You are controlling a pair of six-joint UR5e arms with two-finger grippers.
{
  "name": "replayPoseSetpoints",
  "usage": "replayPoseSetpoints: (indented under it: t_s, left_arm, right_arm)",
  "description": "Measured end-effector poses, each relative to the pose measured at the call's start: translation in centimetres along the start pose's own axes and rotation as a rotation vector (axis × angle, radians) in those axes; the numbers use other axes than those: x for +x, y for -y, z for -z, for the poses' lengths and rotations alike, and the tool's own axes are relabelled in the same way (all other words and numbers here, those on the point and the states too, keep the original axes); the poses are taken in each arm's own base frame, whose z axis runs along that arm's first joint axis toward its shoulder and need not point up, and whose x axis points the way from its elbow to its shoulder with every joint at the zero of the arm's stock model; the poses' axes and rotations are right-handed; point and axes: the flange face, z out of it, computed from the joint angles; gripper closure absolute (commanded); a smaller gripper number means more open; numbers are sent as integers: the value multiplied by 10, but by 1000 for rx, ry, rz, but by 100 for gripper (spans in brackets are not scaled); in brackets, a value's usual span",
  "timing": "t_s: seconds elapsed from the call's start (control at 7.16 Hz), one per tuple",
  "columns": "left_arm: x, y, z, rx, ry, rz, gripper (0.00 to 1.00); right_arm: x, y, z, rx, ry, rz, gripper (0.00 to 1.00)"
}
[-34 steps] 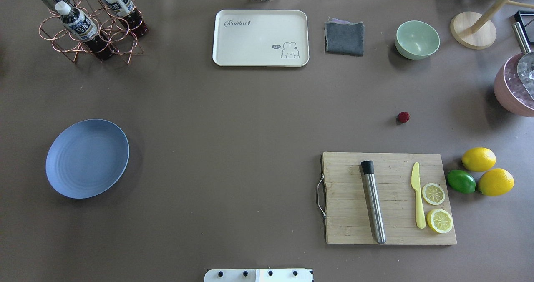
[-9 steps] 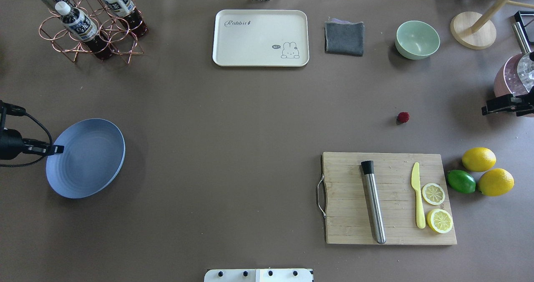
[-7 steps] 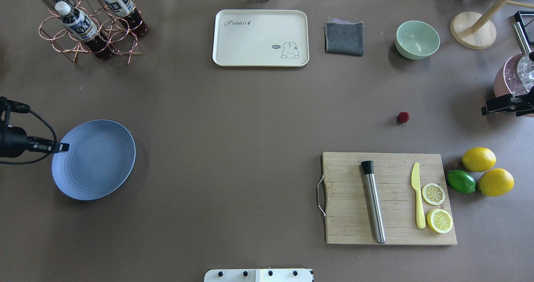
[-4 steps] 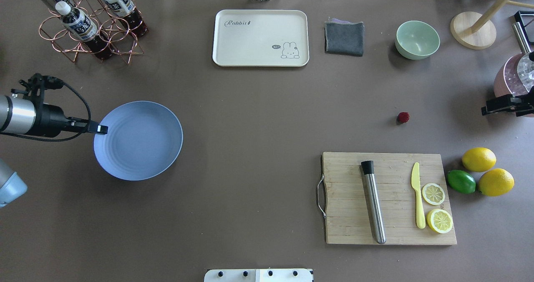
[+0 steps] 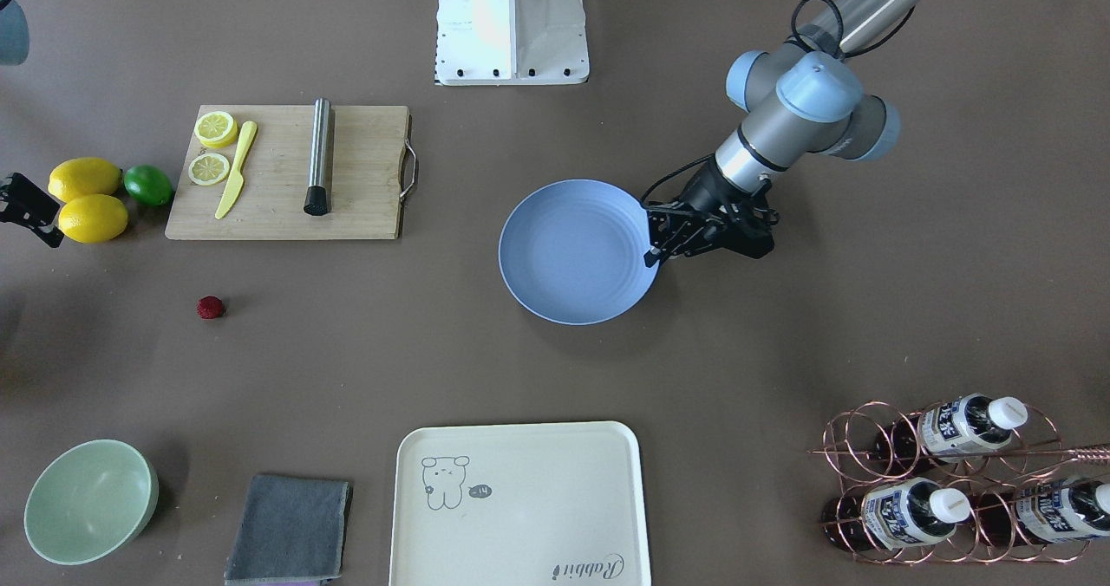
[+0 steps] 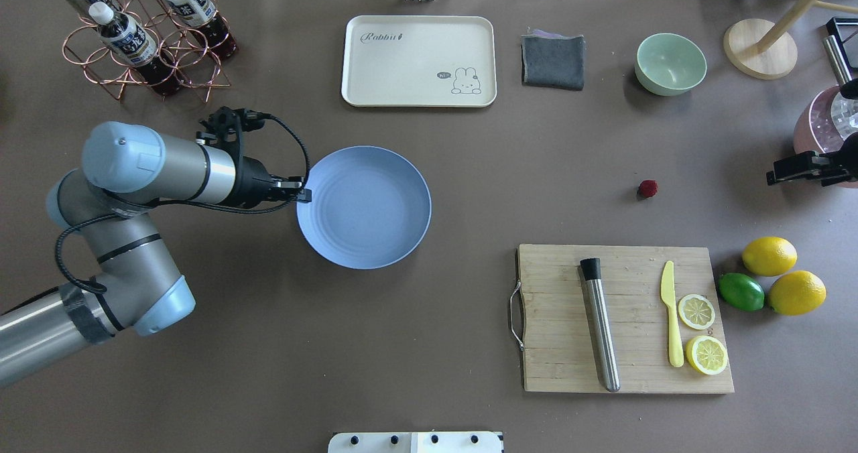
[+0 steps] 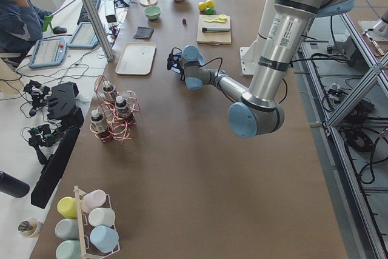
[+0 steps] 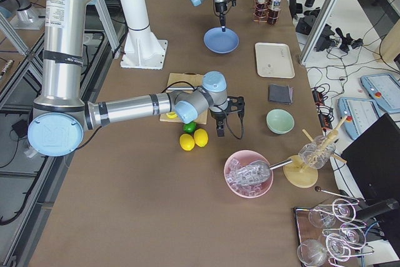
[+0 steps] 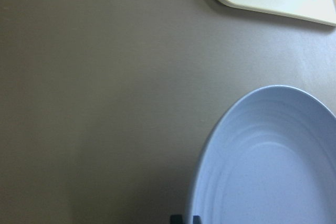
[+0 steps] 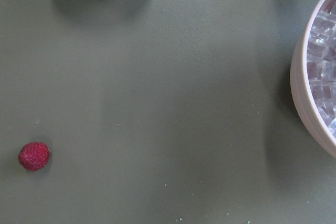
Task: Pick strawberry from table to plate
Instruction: 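Push the blue plate with the left gripper toward the table center, then withdraw the left arm while the right gripper reaches toward the strawberry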
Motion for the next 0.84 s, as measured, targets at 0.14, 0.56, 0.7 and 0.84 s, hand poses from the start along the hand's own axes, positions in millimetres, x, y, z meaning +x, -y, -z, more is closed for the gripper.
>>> replayPoseSetpoints:
  t_s: [0.14, 0.56, 0.7, 0.84]
  left_arm:
    - [22, -7, -12, 15, 11, 4, 100]
    - [53, -11, -24, 44, 28, 35, 3]
    - [54, -8, -23, 53, 31, 34, 2]
    - [50, 2, -15, 69, 37, 22, 1]
  right_arm:
    - [-4, 6, -5, -1, -1, 0, 1]
    - [-53, 29, -32, 3, 9, -55, 1]
    - [-70, 36, -41, 2, 12, -69, 1]
    - [-87, 40, -50, 0, 17, -83, 1]
